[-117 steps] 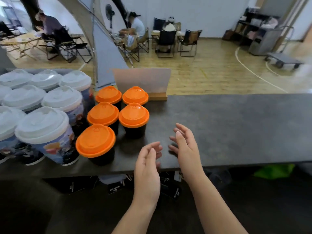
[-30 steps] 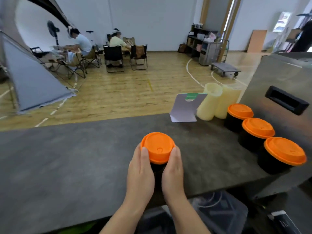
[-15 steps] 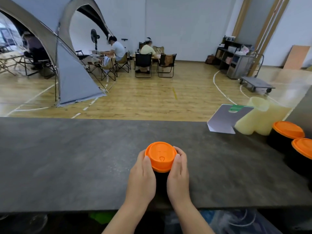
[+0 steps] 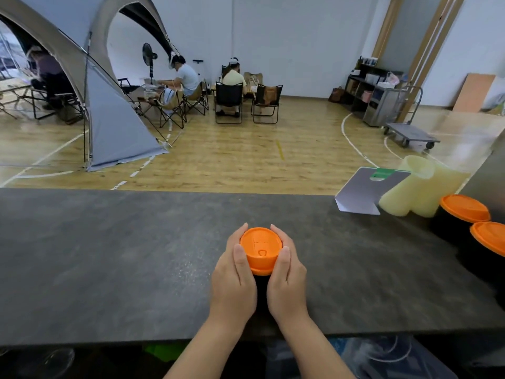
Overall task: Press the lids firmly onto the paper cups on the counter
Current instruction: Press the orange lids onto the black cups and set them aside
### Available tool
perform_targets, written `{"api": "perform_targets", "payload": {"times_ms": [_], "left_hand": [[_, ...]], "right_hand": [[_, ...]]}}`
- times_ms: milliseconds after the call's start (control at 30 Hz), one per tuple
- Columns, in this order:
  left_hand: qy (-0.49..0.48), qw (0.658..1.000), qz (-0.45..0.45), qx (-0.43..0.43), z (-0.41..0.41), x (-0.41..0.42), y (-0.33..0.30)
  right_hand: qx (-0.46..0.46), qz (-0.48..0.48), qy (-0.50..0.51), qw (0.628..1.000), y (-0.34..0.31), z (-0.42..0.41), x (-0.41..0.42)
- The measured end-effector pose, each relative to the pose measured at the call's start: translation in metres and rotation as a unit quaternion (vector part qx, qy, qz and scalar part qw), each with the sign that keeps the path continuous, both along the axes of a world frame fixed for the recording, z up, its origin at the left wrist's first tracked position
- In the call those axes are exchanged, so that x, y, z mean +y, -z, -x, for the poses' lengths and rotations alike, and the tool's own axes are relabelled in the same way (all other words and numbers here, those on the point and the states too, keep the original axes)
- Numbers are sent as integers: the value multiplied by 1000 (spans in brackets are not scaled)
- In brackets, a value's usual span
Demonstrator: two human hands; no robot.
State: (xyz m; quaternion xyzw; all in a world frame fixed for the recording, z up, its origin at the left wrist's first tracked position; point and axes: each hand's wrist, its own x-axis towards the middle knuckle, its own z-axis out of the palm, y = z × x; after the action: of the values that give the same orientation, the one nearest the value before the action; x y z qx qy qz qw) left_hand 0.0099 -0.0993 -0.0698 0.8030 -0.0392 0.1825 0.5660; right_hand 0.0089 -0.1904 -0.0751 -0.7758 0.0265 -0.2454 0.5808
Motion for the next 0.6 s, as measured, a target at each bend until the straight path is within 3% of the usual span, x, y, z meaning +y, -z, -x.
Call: {"api": "perform_targets", "payload": {"times_ms": [267, 400, 600], "left_hand": [[4, 1000, 11, -4, 1, -2, 5], [28, 1000, 5, 2, 1, 7, 4], [-19, 999, 36, 12, -26, 35, -15]], "right_hand": [[-14, 40, 7, 999, 3, -1, -3], [-5, 7, -37, 999, -3, 1, -10], [3, -28, 2, 1000, -13, 2, -22]]}}
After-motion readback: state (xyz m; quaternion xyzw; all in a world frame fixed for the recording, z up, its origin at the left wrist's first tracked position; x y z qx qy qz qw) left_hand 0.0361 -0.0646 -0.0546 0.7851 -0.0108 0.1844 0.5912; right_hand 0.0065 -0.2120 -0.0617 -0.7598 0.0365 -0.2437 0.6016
